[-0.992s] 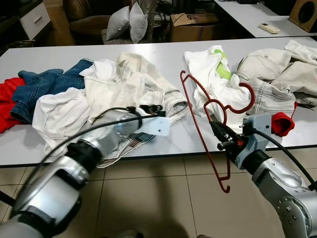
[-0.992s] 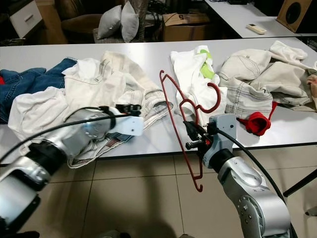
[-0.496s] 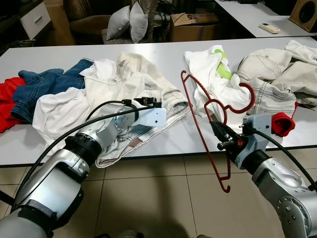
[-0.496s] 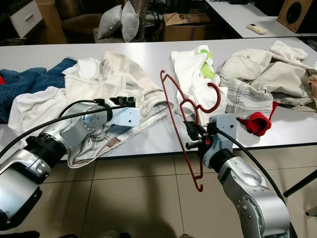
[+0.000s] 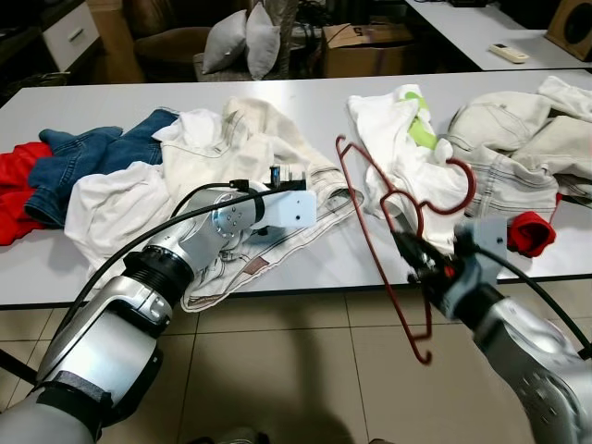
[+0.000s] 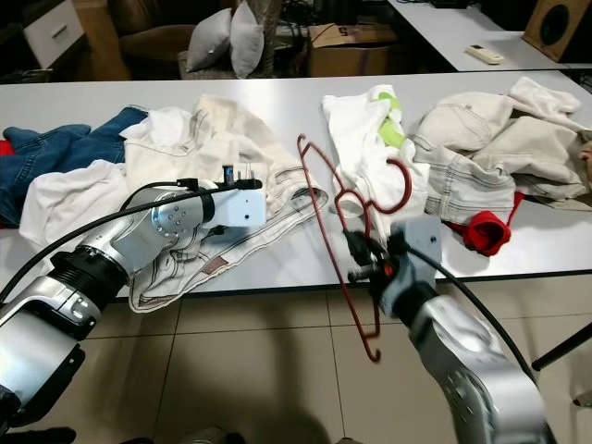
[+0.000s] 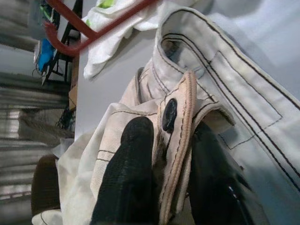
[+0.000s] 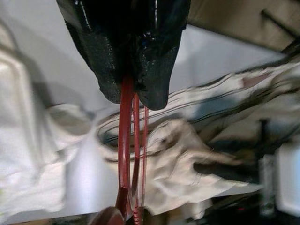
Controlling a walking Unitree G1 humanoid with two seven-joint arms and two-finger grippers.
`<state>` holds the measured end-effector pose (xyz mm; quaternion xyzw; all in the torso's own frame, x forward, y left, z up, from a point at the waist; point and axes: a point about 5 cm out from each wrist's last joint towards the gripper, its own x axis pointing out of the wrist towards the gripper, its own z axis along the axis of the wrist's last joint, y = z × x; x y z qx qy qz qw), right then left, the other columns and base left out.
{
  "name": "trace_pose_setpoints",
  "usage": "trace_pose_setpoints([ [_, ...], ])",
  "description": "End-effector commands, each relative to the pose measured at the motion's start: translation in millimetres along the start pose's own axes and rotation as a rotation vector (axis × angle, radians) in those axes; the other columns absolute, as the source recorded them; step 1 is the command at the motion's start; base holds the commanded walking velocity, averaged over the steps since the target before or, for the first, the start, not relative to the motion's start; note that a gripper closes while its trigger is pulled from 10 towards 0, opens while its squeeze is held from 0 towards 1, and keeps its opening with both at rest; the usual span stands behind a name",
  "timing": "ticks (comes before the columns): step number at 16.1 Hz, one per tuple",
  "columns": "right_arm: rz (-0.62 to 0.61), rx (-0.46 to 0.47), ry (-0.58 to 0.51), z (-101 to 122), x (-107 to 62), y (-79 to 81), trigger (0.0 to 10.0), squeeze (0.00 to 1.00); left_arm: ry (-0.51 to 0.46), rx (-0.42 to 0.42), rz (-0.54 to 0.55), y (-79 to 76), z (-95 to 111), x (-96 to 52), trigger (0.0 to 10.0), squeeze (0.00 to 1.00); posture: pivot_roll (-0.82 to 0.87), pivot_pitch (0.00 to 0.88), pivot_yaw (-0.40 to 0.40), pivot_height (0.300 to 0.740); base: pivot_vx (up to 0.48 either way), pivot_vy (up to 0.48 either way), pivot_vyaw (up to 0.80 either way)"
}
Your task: Hang hanger
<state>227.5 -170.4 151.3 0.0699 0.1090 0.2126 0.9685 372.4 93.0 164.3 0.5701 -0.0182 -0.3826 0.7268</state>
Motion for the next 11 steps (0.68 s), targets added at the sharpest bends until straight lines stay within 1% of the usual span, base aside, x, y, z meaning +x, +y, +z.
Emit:
trace_pose_setpoints([
  [1,0.076,-0.010,-0.048,10,-9.0,6.1,10.0,0.00,-0.007,-0.050,0.028,6.3,-2,-2.2,0.0,0.00,-0.07,0.000,0.040,0.740,0.000,0.000,0.00],
  [3,0.170,-0.015,-0.024,9,-25.4,10.6,10.0,0.00,-0.008,-0.148,0.063,11.4,-6,-2.9,0.0,0.00,-0.07,0.000,0.042,0.740,0.000,0.000,0.00],
  [4,0.193,-0.018,0.000,6,-33.0,10.3,10.0,0.00,-0.009,-0.210,0.090,15.0,-9,-4.0,0.0,0.00,-0.07,0.000,0.042,0.740,0.000,0.000,0.00],
  [5,0.196,-0.019,0.006,5,-34.7,10.1,10.0,0.00,-0.010,-0.226,0.096,15.9,-9,-4.3,0.0,0.00,-0.07,0.000,0.042,0.740,0.000,0.000,0.00],
  [6,0.234,-0.010,0.053,-1,-45.9,10.1,10.0,0.00,-0.008,-0.332,0.143,22.7,-13,-6.4,0.0,0.00,-0.07,0.000,0.037,0.740,0.000,0.000,0.00],
  [7,0.246,-0.005,0.067,-2,-49.0,10.5,10.0,0.00,-0.010,-0.362,0.157,24.7,-14,-7.1,0.0,0.00,-0.07,0.000,0.036,0.740,0.000,0.000,0.00],
  [8,0.262,-0.002,0.103,-6,-53.4,11.2,10.0,0.00,-0.019,-0.438,0.211,34.3,-17,-10.7,0.0,0.00,-0.07,0.000,0.030,0.740,0.000,0.000,0.00],
  [9,0.267,-0.003,0.127,-8,-55.2,11.3,10.0,0.00,-0.031,-0.485,0.251,42.4,-18,-13.9,0.0,0.00,-0.07,0.000,0.029,0.740,0.000,0.000,0.00],
  [10,0.268,-0.003,0.132,-9,-55.1,11.3,10.0,0.00,-0.037,-0.493,0.264,46.3,-19,-15.7,0.0,0.00,-0.07,0.000,0.029,0.740,0.000,0.000,0.00],
  [11,0.266,-0.002,0.144,-10,-53.1,10.9,10.0,0.00,-0.070,-0.534,0.306,61.3,-18,-22.1,0.0,0.00,-0.08,0.000,0.027,0.740,0.000,0.000,0.00],
])
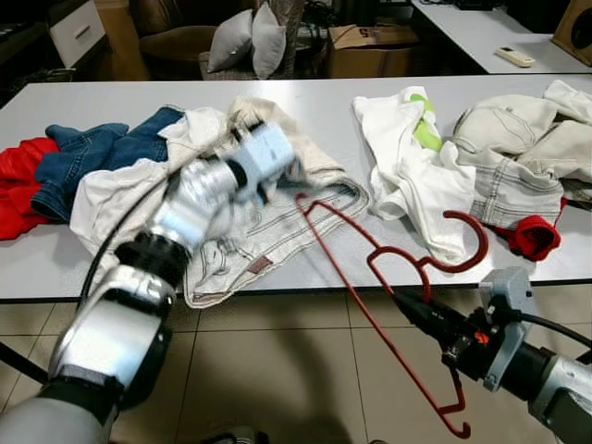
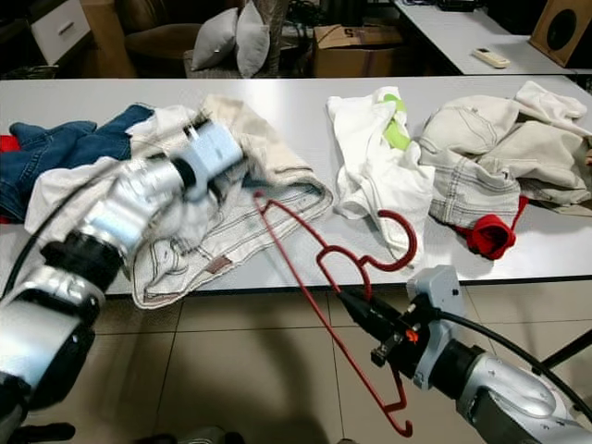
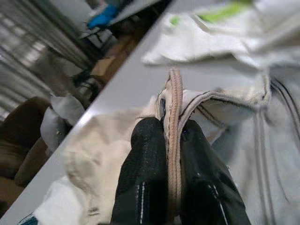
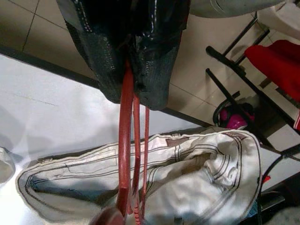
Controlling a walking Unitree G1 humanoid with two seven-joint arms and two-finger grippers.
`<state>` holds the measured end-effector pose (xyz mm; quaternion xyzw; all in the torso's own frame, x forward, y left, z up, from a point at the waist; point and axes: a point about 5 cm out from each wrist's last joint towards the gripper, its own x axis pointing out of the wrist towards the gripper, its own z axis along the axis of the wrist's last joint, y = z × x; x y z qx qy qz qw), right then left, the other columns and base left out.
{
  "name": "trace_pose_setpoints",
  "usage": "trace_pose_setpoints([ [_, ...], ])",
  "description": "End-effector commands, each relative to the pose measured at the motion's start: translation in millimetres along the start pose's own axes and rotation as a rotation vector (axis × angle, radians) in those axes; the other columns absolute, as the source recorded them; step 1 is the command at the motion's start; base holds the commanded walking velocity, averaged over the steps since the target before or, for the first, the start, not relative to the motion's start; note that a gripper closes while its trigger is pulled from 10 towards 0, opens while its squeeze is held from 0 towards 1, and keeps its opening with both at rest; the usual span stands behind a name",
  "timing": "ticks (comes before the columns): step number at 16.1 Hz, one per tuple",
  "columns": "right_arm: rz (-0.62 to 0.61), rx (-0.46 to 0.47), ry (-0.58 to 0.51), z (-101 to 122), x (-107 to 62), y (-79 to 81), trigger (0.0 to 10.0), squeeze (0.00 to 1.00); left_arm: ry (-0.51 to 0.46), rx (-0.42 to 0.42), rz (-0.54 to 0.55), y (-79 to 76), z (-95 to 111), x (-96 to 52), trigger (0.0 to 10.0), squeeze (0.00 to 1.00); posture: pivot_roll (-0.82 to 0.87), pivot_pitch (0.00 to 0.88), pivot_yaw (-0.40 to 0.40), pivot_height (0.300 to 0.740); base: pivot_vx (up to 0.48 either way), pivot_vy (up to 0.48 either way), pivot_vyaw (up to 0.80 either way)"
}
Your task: Hang hanger
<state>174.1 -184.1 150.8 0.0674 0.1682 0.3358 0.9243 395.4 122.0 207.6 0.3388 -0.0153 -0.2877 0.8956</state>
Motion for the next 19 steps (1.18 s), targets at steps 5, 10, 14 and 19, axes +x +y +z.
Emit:
trace_pose_setpoints([
  [5,-0.085,0.014,0.009,3,34.3,-18.7,10.0,0.00,-0.154,0.011,-0.082,33.6,54,-18.3,0.0,0.00,-0.05,0.000,0.016,0.740,0.000,0.000,0.00],
  [10,-0.272,0.044,-0.049,27,72.1,-63.7,10.0,0.00,-0.089,0.136,-0.123,71.0,63,-53.1,0.0,0.00,-0.01,0.000,0.010,0.740,0.000,0.000,0.00],
  [14,-0.197,-0.032,-0.220,102,105.1,-85.6,10.0,0.00,-0.044,0.055,-0.486,68.2,64,-90.8,0.0,0.00,0.02,0.000,0.016,0.740,0.000,0.000,0.00],
  [19,-0.080,0.002,-0.330,141,133.0,-86.4,10.0,0.00,-0.477,-0.479,-0.341,75.0,154,-60.8,0.0,0.00,0.04,0.000,0.017,0.740,0.000,0.000,0.00],
])
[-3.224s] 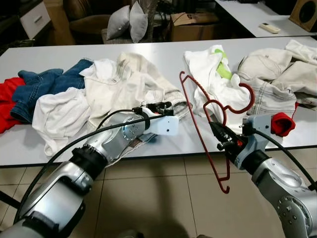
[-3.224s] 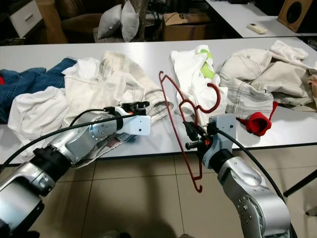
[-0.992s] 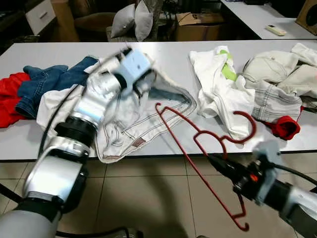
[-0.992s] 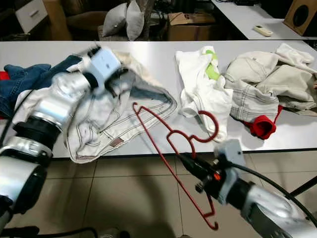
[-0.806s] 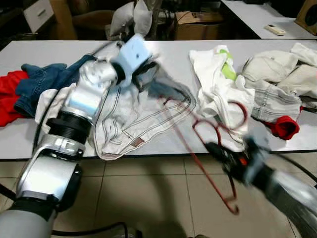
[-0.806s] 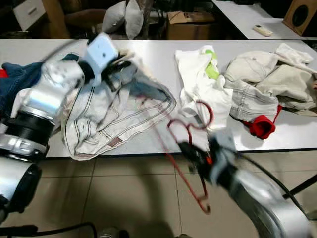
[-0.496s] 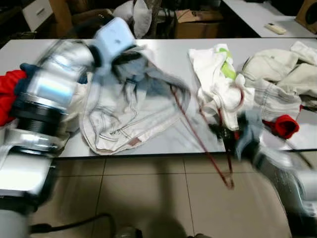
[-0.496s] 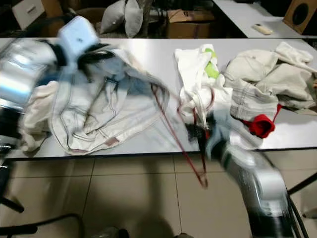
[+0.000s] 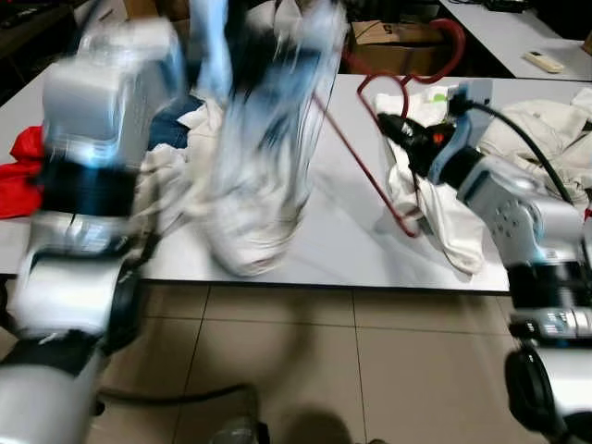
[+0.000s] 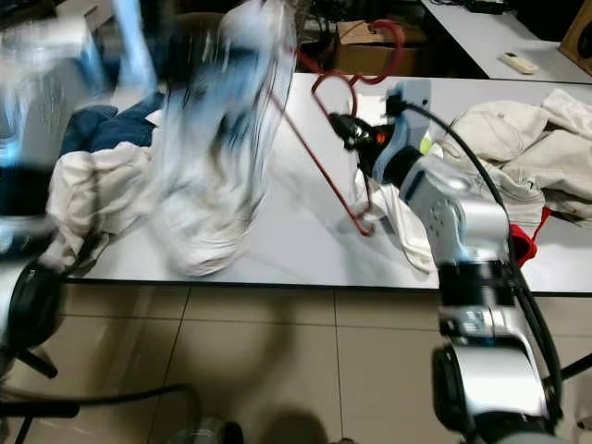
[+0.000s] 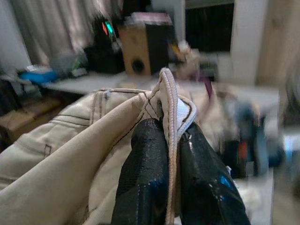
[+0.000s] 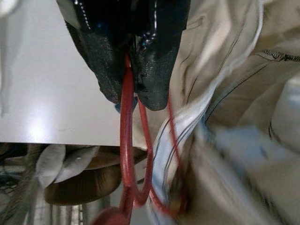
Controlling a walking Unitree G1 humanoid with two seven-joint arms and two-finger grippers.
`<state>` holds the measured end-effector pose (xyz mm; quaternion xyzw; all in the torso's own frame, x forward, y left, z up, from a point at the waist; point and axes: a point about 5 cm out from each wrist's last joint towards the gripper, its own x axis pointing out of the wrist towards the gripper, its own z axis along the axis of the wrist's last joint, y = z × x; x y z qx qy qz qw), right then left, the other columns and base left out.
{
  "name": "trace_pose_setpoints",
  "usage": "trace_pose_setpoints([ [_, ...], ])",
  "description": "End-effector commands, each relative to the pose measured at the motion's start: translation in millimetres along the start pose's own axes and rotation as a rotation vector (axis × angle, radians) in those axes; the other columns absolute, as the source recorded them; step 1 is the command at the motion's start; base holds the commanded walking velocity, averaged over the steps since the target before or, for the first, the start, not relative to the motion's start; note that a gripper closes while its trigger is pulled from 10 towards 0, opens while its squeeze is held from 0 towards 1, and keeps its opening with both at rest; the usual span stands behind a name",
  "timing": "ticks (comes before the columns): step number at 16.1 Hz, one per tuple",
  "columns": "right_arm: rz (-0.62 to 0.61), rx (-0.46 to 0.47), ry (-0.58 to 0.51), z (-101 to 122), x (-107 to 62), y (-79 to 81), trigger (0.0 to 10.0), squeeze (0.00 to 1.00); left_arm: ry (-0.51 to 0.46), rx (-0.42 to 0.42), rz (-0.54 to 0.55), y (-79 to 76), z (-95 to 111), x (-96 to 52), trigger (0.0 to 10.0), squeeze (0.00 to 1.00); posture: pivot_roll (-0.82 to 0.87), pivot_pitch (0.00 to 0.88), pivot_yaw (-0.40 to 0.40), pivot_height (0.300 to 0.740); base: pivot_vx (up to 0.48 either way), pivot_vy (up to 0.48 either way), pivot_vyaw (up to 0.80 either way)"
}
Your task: Hang hanger
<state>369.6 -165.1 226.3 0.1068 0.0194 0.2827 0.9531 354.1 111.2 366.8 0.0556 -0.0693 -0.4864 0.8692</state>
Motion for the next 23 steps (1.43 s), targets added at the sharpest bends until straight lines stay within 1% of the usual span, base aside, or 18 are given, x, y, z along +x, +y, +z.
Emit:
trace_pose_setpoints([
  [1,-0.006,0.047,-0.001,-3,1.9,-3.0,10.0,0.00,-0.081,-0.018,-0.024,-6.5,18,6.7,0.0,0.00,0.03,0.000,0.020,0.740,0.000,0.000,0.00],
  [2,-0.025,0.084,0.015,-10,2.8,-5.3,10.0,0.00,-0.078,-0.039,-0.030,-10.4,16,11.9,0.0,0.00,0.03,0.000,0.022,0.740,0.000,0.000,0.00],
  [3,-0.110,0.168,0.057,-28,-0.6,-11.9,10.0,0.00,0.056,0.068,0.031,-11.5,-9,15.3,0.0,0.00,0.02,0.000,0.033,0.740,0.000,0.000,0.00],
  [5,-0.201,0.208,0.118,-51,-17.6,-18.8,10.0,0.00,0.301,0.336,0.178,1.3,-47,8.7,0.0,0.00,0.02,0.000,0.040,0.740,0.000,0.000,0.00],
  [7,-0.203,0.177,0.186,-61,-38.4,-15.7,10.0,0.00,0.374,0.429,0.278,13.8,-57,1.1,0.0,0.00,0.01,0.000,0.045,0.740,0.000,0.000,0.00],
  [8,-0.206,0.162,0.213,-65,-46.7,-14.9,10.0,0.00,0.388,0.460,0.308,17.4,-58,-1.3,0.0,0.00,0.01,0.000,0.046,0.740,0.000,0.000,0.00],
  [9,-0.222,0.150,0.250,-69,-63.8,-14.1,10.0,0.00,0.383,0.481,0.353,21.6,-56,-3.7,0.0,0.00,0.00,0.000,0.048,0.740,0.000,0.000,0.00],
  [10,-0.240,0.155,0.273,-71,-79.7,-12.0,10.0,0.00,0.341,0.473,0.379,22.3,-53,-2.2,0.5,0.00,-0.01,0.000,0.050,0.740,0.000,0.000,0.00],
  [11,-0.231,0.177,0.281,-70,-93.1,-6.6,10.0,0.00,0.284,0.445,0.373,19.3,-47,2.9,0.3,0.00,-0.02,0.000,0.052,0.740,0.000,0.000,0.00],
  [12,-0.226,0.183,0.281,-69,-96.0,-4.8,10.0,0.00,0.270,0.437,0.367,18.1,-46,4.5,0.3,0.00,-0.02,0.000,0.052,0.740,0.000,0.000,0.00],
  [13,-0.161,0.267,0.193,-59,-95.8,6.4,10.0,0.00,0.259,0.409,0.314,11.2,-49,10.2,0.0,0.00,-0.03,0.000,0.060,0.740,0.000,0.000,0.00],
  [14,-0.089,0.370,0.094,-47,-93.0,18.1,10.0,0.00,0.266,0.391,0.217,-1.1,-57,16.5,0.0,0.00,-0.04,0.000,0.065,0.740,0.000,0.000,0.00],
  [16,-0.030,0.518,0.034,-47,-80.1,31.5,10.0,0.00,0.313,0.368,-0.002,-31.2,-77,23.7,0.0,0.00,-0.04,0.000,0.069,0.740,0.000,0.000,0.00],
  [17,-0.018,0.551,0.032,-48,-76.4,34.7,10.0,0.00,0.323,0.366,-0.038,-36.7,-81,24.5,0.5,0.00,-0.03,0.000,0.068,0.740,0.000,0.000,0.00],
  [19,-0.006,0.607,0.069,-60,-57.8,39.9,10.0,0.00,0.307,0.316,-0.071,-47.6,-88,29.1,0.2,0.00,-0.03,0.000,0.069,0.740,0.000,0.000,0.00],
  [21,-0.053,0.701,0.081,-68,-42.1,38.1,10.0,0.00,0.270,0.187,-0.135,-57.5,-80,28.1,0.0,0.00,0.00,0.000,0.064,0.740,0.000,0.000,0.00],
  [22,-0.064,0.736,0.077,-69,-38.1,38.1,10.0,0.00,0.262,0.159,-0.148,-59.3,-77,27.5,0.0,0.00,0.00,0.000,0.064,0.740,0.000,0.000,0.00],
  [23,-0.092,0.743,0.101,-74,-31.7,40.4,10.0,0.00,0.245,0.132,-0.138,-56.9,-71,25.5,0.8,0.00,0.02,0.000,0.057,0.740,0.000,0.000,0.00],
])
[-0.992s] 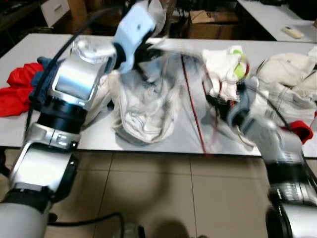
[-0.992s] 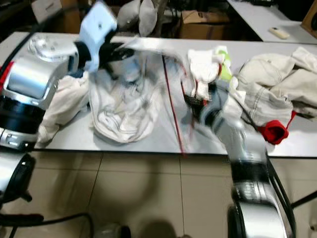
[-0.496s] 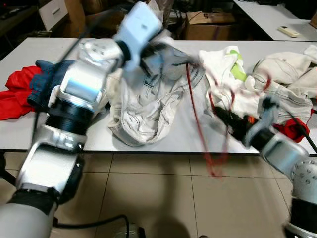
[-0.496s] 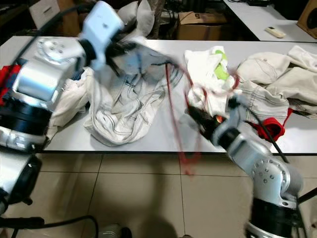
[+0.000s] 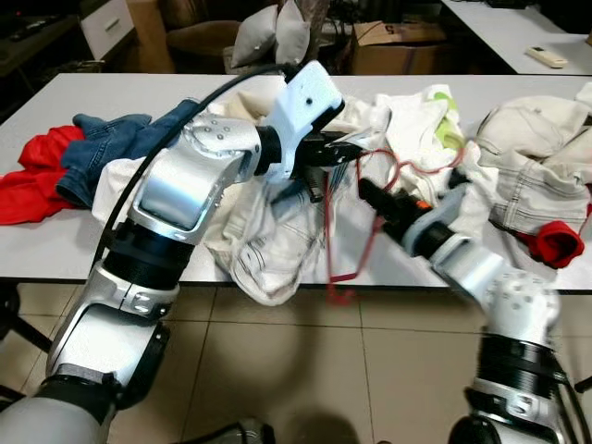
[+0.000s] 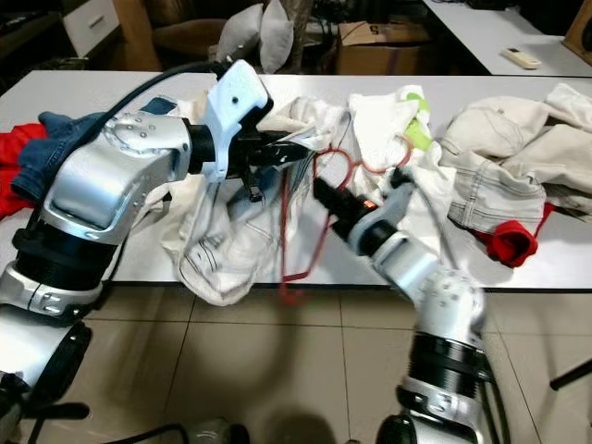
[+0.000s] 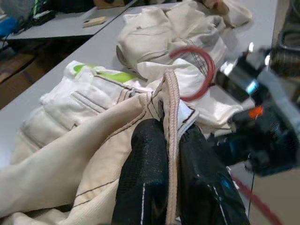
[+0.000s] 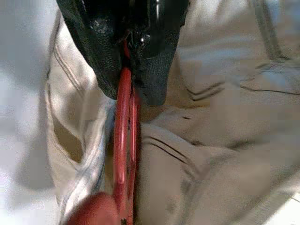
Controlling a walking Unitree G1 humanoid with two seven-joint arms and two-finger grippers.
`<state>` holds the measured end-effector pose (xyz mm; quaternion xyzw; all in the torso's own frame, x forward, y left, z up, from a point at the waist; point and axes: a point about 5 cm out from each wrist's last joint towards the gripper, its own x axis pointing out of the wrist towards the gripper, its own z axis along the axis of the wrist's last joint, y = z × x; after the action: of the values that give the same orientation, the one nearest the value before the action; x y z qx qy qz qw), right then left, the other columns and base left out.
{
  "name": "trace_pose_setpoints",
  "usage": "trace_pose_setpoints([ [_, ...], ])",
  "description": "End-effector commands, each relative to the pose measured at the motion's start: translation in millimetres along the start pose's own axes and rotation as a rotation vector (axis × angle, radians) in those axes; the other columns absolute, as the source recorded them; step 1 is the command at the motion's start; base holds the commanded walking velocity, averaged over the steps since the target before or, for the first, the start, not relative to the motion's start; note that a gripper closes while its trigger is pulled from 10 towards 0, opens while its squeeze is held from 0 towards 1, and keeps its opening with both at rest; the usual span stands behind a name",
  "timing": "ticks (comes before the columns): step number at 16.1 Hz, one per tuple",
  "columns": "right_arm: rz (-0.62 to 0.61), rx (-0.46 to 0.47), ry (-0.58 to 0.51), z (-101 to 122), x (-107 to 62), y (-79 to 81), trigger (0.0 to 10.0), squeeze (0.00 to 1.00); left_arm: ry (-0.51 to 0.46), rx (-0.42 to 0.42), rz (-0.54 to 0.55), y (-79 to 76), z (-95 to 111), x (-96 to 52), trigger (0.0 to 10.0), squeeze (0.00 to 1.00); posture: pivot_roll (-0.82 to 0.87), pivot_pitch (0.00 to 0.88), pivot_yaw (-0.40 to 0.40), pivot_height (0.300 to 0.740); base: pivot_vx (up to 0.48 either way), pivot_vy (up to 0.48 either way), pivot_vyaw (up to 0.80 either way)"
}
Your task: Hang hanger
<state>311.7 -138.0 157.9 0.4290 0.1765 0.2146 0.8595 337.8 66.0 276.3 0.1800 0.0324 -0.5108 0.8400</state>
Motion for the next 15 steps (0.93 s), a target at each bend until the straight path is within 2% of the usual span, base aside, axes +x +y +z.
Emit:
trace_pose_setpoints([
  [1,-0.009,-0.037,0.012,-2,4.1,4.5,10.0,0.00,-0.056,0.036,0.049,10.2,17,-7.6,0.9,0.00,0.02,0.000,0.057,0.740,0.000,0.000,0.00],
  [2,-0.032,-0.115,0.031,-2,4.7,2.2,10.0,0.00,-0.041,0.060,0.193,32.4,18,-16.1,0.0,0.00,0.02,0.000,0.061,0.740,0.000,0.000,0.00],
  [3,-0.033,-0.148,0.040,-1,6.4,1.8,10.0,0.00,-0.018,0.091,0.333,53.7,18,-26.5,0.0,0.00,0.02,0.000,0.062,0.740,0.000,0.000,0.00],
  [4,-0.026,-0.162,0.042,1,8.9,3.4,10.0,0.00,-0.004,0.117,0.418,65.9,19,-34.1,0.0,0.00,0.02,0.000,0.061,0.740,0.000,0.000,0.00],
  [5,0.002,-0.207,0.046,6,15.9,11.1,10.0,0.00,-0.008,0.165,0.564,87.6,29,-54.1,0.0,0.00,0.02,0.000,0.063,0.740,0.000,0.000,0.00],
  [6,0.042,-0.239,0.032,10,20.2,19.4,10.0,0.00,-0.030,0.189,0.639,98.1,40,-68.6,0.0,0.00,0.02,0.000,0.063,0.740,0.000,0.000,0.00],
  [7,0.171,-0.249,-0.032,20,28.7,43.4,10.0,0.00,-0.078,0.305,0.804,117.6,72,-111.3,0.0,0.00,0.03,0.000,0.058,0.740,0.000,0.000,0.00],
  [8,0.202,-0.232,-0.047,23,30.5,48.1,10.0,0.00,-0.098,0.331,0.833,120.3,84,-124.4,0.0,0.00,0.04,0.000,0.049,0.740,0.000,0.000,0.00],
  [9,0.228,-0.213,-0.052,24,33.2,50.1,10.0,0.00,-0.132,0.300,0.754,113.6,98,-133.9,0.0,0.00,0.06,0.000,0.038,0.740,0.000,0.000,0.00],
  [10,0.220,-0.214,-0.045,22,34.4,47.3,10.0,0.00,-0.128,0.265,0.657,104.7,96,-126.1,1.1,0.00,0.06,0.000,0.033,0.740,0.000,0.000,0.00],
  [11,0.182,-0.203,-0.030,18,35.7,37.9,10.0,0.00,-0.144,0.167,0.438,76.1,87,-96.8,2.5,0.00,0.07,0.000,0.026,0.740,0.000,0.000,0.00],
  [12,0.163,-0.182,-0.031,17,34.6,30.7,10.0,0.00,-0.143,0.104,0.283,52.0,74,-69.9,2.2,0.00,0.07,0.000,0.026,0.740,0.000,0.000,0.00],
  [13,0.144,-0.171,-0.038,16,32.1,24.6,10.0,0.00,-0.130,0.055,0.220,37.4,59,-46.7,1.9,0.00,0.07,0.000,0.029,0.740,0.000,0.000,0.00],
  [14,0.133,-0.165,-0.041,15,30.0,21.1,10.0,0.00,-0.117,0.029,0.192,30.6,50,-34.7,1.4,0.00,0.06,0.000,0.034,0.740,0.000,0.000,0.00],
  [15,0.111,-0.170,-0.042,14,27.0,16.1,10.0,0.00,-0.111,-0.014,0.174,23.2,40,-20.4,0.3,0.00,0.06,0.000,0.040,0.740,0.000,0.000,0.00],
])
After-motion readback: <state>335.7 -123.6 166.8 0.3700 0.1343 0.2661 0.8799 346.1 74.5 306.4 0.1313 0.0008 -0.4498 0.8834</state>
